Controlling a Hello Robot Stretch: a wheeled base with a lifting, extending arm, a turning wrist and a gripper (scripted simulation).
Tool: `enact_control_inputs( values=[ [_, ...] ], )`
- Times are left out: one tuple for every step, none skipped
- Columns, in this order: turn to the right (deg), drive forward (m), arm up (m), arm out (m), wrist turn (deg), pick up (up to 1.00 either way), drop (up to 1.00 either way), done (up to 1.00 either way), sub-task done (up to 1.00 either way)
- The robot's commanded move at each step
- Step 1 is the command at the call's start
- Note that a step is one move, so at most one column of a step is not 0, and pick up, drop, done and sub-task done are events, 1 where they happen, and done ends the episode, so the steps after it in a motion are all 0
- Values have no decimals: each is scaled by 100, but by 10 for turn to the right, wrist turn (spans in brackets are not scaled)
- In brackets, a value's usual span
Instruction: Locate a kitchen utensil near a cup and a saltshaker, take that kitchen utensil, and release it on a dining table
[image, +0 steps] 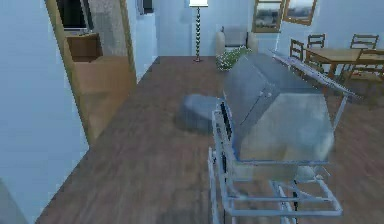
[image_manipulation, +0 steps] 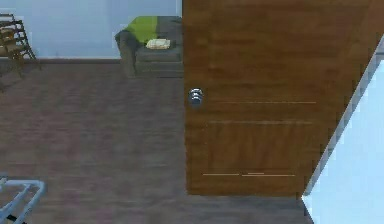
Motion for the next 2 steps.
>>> enact_control_inputs(
  values=[
    [-450,0,0,0,0,0,0,0,0],
    [-120,0,0,0,0,0,0,0,0]
  ],
)
